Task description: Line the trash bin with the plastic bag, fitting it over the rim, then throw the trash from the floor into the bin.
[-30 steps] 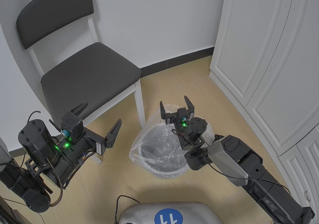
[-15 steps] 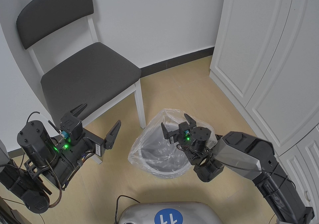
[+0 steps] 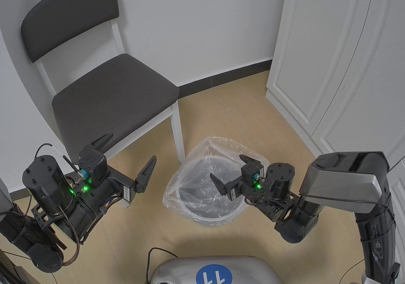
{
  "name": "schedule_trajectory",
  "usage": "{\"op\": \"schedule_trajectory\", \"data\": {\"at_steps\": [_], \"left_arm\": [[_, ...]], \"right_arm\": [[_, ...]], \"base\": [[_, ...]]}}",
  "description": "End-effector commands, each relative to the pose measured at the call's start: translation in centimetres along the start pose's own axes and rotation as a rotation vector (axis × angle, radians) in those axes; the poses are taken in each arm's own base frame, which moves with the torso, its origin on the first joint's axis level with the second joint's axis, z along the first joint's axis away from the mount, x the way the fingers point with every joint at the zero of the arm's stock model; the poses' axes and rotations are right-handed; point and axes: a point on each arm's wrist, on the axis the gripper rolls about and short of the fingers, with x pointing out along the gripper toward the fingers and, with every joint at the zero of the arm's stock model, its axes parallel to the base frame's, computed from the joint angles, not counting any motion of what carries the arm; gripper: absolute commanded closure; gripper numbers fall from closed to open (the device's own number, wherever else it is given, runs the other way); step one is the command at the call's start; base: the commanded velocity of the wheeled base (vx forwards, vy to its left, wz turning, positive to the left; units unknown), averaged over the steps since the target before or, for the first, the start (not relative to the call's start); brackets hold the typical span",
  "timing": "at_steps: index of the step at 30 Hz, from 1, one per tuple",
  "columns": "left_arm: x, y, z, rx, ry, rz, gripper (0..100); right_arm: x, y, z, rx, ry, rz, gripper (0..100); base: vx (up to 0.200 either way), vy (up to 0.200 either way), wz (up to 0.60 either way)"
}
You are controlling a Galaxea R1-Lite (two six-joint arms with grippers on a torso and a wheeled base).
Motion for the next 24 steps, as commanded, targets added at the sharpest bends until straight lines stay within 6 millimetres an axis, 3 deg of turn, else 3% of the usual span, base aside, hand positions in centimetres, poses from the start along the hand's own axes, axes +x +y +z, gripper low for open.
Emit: {"op": "schedule_trajectory", "data": {"at_steps": [1,3,4,9,13,16,17,21,22,24], "left_arm": [[0.1,-1.4,-0.3,0.001,0.012,-0.057,0],[0.1,-1.7,-0.4,0.003,0.017,-0.067,0],[0.2,-1.9,-0.4,0.0,0.015,-0.074,0],[-0.1,-2.2,-0.1,-0.007,0.005,-0.087,0],[-0.1,-2.4,0.0,-0.009,0.001,-0.097,0],[0.1,-2.7,-0.4,-0.008,0.015,-0.108,0],[0.7,-3.4,-1.3,-0.008,0.051,-0.127,0],[2.1,-4.7,-2.5,-0.026,0.087,-0.151,0],[3.9,-5.4,-3.3,-0.034,0.1,-0.133,0],[5.4,-5.6,-3.9,-0.031,0.11,-0.103,0]], "right_arm": [[-0.1,-2.9,4.0,-0.031,-0.071,-0.203,0],[0.1,-3.7,4.4,-0.036,-0.056,-0.282,0],[0.5,-5.0,4.7,-0.032,-0.029,-0.398,0],[1.2,-7.8,5.0,-0.005,-0.048,-0.53,0],[1.3,-8.7,5.4,0.04,-0.087,-0.554,0],[1.3,-8.2,5.9,0.17,-0.128,-0.537,0],[1.0,-8.1,6.2,0.232,-0.131,-0.518,0],[0.0,-8.5,6.0,0.215,-0.001,-0.515,0],[-1.0,-8.7,6.7,0.204,0.096,-0.507,0],[-1.3,-9.0,7.1,0.192,0.164,-0.494,0]], "base": [[0.0,0.0,0.0],[0.0,0.0,0.0],[0.0,0.0,0.0],[0.0,0.0,0.0],[0.0,0.0,0.0],[0.0,0.0,0.0],[0.0,0.0,0.0],[0.0,0.0,0.0],[0.0,0.0,0.0],[0.0,0.0,0.0]]}}
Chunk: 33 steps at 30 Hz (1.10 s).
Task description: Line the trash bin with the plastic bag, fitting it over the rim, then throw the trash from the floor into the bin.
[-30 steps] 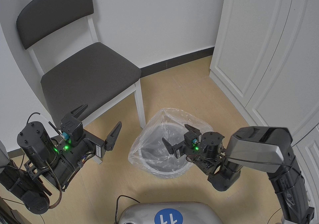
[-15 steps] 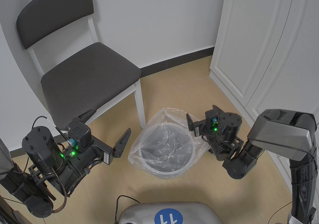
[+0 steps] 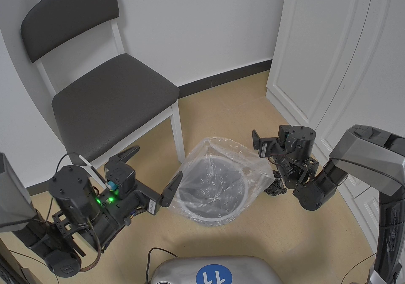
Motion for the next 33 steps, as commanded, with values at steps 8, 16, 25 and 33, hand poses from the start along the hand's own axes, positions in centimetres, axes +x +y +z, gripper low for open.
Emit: {"op": "schedule_trajectory", "data": {"at_steps": [8,16,25,33], "left_arm": [[10.9,-2.3,-5.1,0.047,0.281,0.012,0],[15.3,-3.7,-8.0,0.077,0.413,-0.011,0],[17.0,-3.9,-11.1,0.088,0.473,0.0,0],[18.6,-0.4,-11.9,0.071,0.473,0.124,0]], "right_arm": [[0.2,-0.9,3.2,0.068,0.296,0.171,0],[1.0,0.0,0.3,0.075,0.355,0.229,0],[1.6,0.1,-2.7,0.046,0.424,0.255,0],[1.9,-0.2,-2.8,0.043,0.418,0.246,0]], "base": [[0.0,0.0,0.0],[0.0,0.0,0.0],[0.0,0.0,0.0],[0.0,0.0,0.0]]}}
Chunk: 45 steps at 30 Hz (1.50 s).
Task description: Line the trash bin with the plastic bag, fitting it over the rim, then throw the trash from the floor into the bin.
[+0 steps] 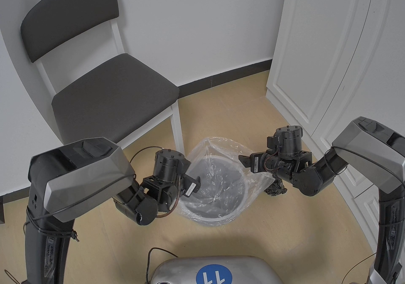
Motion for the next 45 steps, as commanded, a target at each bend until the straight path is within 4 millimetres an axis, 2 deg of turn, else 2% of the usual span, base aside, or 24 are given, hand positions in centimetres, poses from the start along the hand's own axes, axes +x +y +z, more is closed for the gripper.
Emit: {"op": "schedule_trajectory", "data": {"at_steps": [1,9,14,23,31,34,39,41,42,43,45], "left_arm": [[1.9,1.9,-1.1,-0.027,0.019,0.057,0],[4.4,4.9,-2.4,-0.071,0.037,0.158,0],[5.0,5.1,-2.8,-0.08,0.037,0.167,0],[6.1,5.1,-2.0,-0.161,-0.022,0.246,0],[6.3,5.2,-2.0,-0.171,-0.05,0.26,0],[6.2,5.3,-1.9,-0.175,-0.057,0.262,0],[6.1,5.1,-2.0,-0.175,-0.067,0.26,0],[6.0,5.1,-2.0,-0.175,-0.067,0.26,0],[6.0,5.1,-2.0,-0.174,-0.066,0.26,0],[6.0,5.1,-1.9,-0.175,-0.067,0.26,0],[5.9,5.2,-2.0,-0.175,-0.065,0.261,0]], "right_arm": [[0.5,-0.5,-0.5,0.001,0.012,-0.014,0],[1.0,-0.7,-0.7,0.003,0.009,-0.027,0],[2.1,-1.0,-1.0,0.008,0.008,-0.036,0],[6.0,-1.5,-1.8,0.034,-0.118,-0.101,0],[7.4,-1.8,-2.3,0.044,-0.133,-0.105,0],[6.4,-1.7,-0.1,0.065,-0.224,-0.094,0],[2.6,-0.3,2.8,0.073,-0.327,-0.051,0],[0.5,1.1,2.9,0.061,-0.329,-0.012,0],[0.2,1.3,2.9,0.059,-0.328,-0.007,0],[-1.2,2.4,2.3,0.045,-0.297,0.028,0],[-2.5,3.5,1.1,0.023,-0.24,0.064,0]], "base": [[0.0,0.0,0.0],[0.0,0.0,0.0],[0.0,0.0,0.0],[0.0,0.0,0.0],[0.0,0.0,0.0],[0.0,0.0,0.0],[0.0,0.0,0.0],[0.0,0.0,0.0],[0.0,0.0,0.0],[0.0,0.0,0.0],[0.0,0.0,0.0]]}}
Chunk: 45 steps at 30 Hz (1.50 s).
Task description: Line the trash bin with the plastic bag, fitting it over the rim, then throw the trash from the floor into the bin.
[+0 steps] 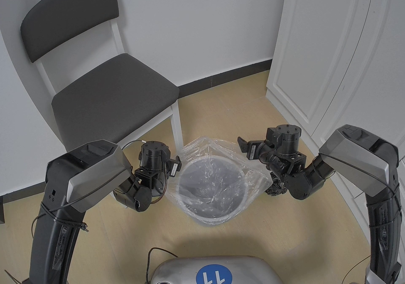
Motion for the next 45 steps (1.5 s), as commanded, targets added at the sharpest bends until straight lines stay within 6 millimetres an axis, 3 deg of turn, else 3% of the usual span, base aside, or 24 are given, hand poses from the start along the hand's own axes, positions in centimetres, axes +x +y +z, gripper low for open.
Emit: {"op": "schedule_trajectory", "data": {"at_steps": [1,5,9,17,27,45], "left_arm": [[-0.2,0.1,0.1,0.0,0.0,0.001,0],[-0.4,0.1,-0.1,0.005,0.008,-0.002,0],[-0.3,0.3,0.0,0.003,0.006,0.001,0],[-0.2,0.4,-0.1,0.002,0.007,0.006,0],[0.0,0.3,-0.3,0.004,0.007,0.006,0],[3.1,0.0,-2.0,-0.018,-0.011,0.035,0]], "right_arm": [[-5.4,3.5,1.1,-0.027,0.051,0.129,0],[-5.6,2.8,-0.7,-0.072,0.169,0.142,0],[-4.8,1.8,-1.1,-0.08,0.227,0.107,0],[-2.1,-0.9,-2.6,-0.114,0.248,0.036,0],[-1.1,-1.7,-3.6,-0.115,0.26,0.018,0],[4.7,-2.7,-6.7,-0.017,0.175,-0.052,0]], "base": [[0.0,0.0,0.0],[0.0,0.0,0.0],[0.0,0.0,0.0],[0.0,0.0,0.0],[0.0,0.0,0.0],[0.0,0.0,0.0]]}}
